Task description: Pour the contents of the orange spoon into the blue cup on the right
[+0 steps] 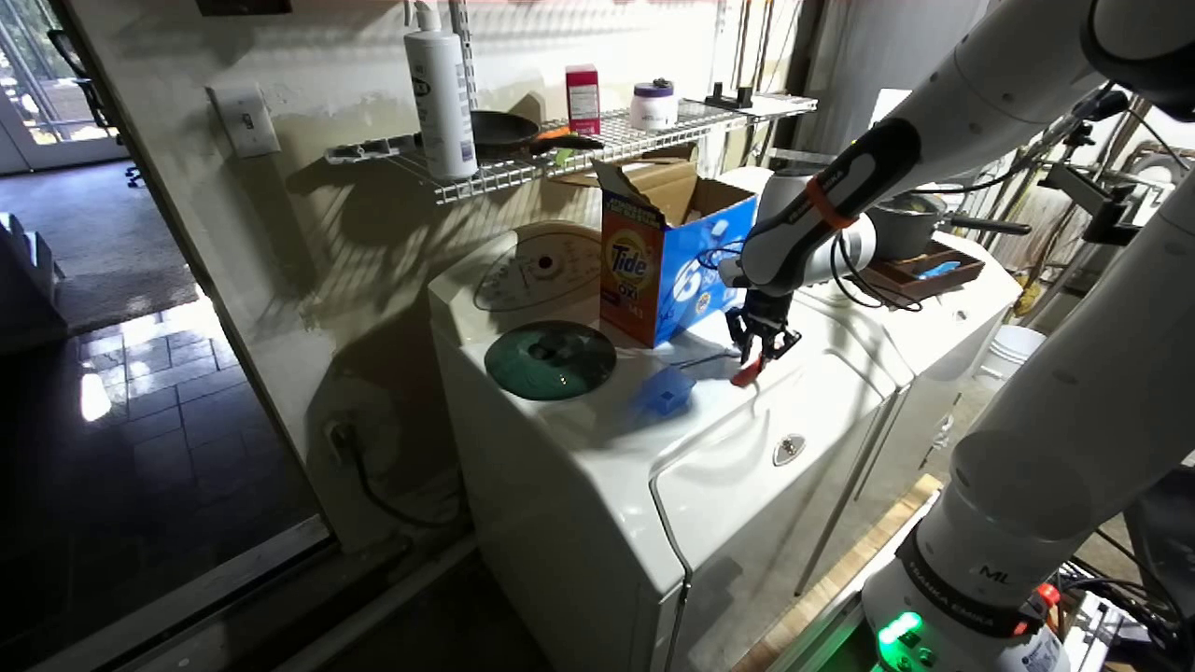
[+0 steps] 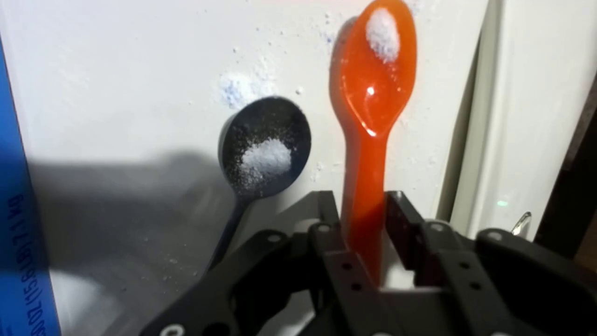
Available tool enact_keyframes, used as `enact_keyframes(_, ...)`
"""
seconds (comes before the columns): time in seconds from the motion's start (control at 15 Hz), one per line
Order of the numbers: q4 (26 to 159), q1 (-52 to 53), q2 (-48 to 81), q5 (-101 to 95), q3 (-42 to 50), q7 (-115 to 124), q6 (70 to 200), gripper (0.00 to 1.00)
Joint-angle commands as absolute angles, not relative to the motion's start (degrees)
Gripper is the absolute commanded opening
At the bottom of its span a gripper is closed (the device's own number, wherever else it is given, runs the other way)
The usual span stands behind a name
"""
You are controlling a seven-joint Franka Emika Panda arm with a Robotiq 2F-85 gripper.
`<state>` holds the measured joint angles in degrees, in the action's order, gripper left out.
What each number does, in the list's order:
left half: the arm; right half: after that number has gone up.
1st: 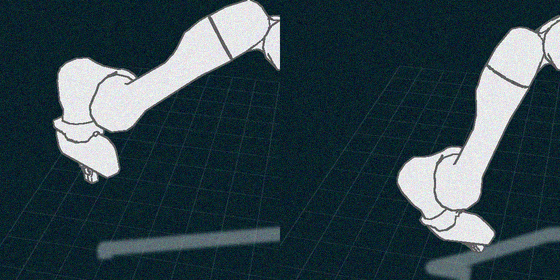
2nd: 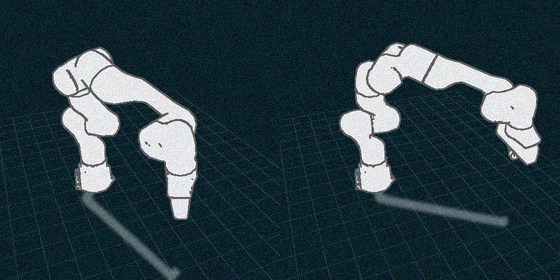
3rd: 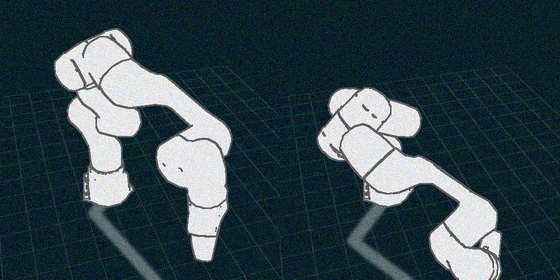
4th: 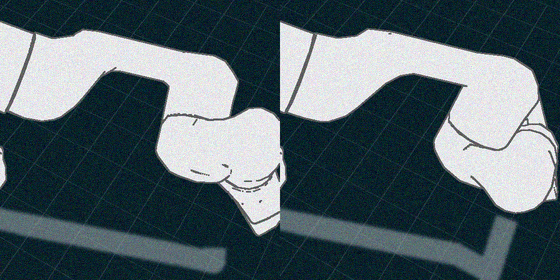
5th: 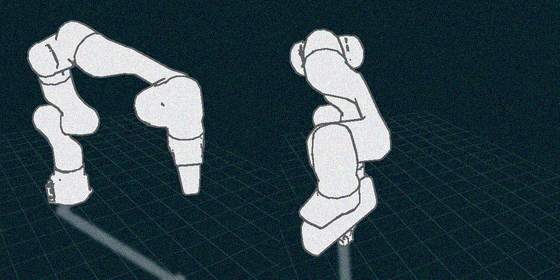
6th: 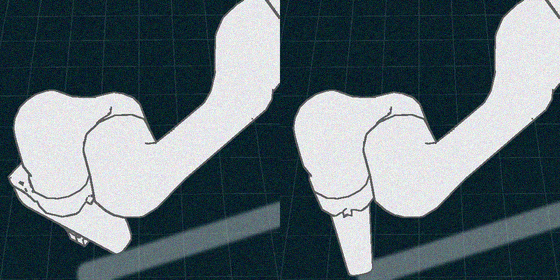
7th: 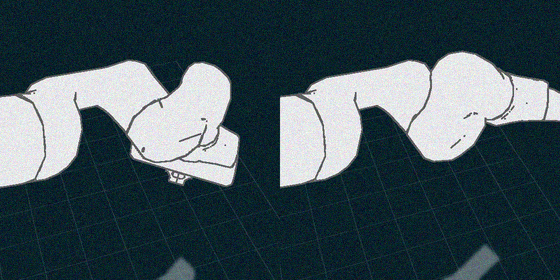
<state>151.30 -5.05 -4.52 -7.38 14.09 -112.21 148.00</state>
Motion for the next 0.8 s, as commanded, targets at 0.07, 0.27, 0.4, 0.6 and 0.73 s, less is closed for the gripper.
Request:
enact_keyframes(0.07, 150.82, -6.47, -4.11, -7.32, 12.98, -112.76, 148.8, 0.72)
enact_keyframes(0.27, 151.05, -6.86, -4.97, -7.83, 13.11, -112.59, 148.9, 0.92)
enact_keyframes(0.4, 151.44, -7.32, -6.11, -8.56, 13.23, -112.31, 148.95, 1.0)
enact_keyframes(0.6, 152.06, -8.3, -8.58, -10.3, 13.49, -112.0, 148.6, 1.0)
enact_keyframes(0.73, 152.47, -8.81, -10.62, -10.78, 13.66, -112.35, 147.98, 1.0)
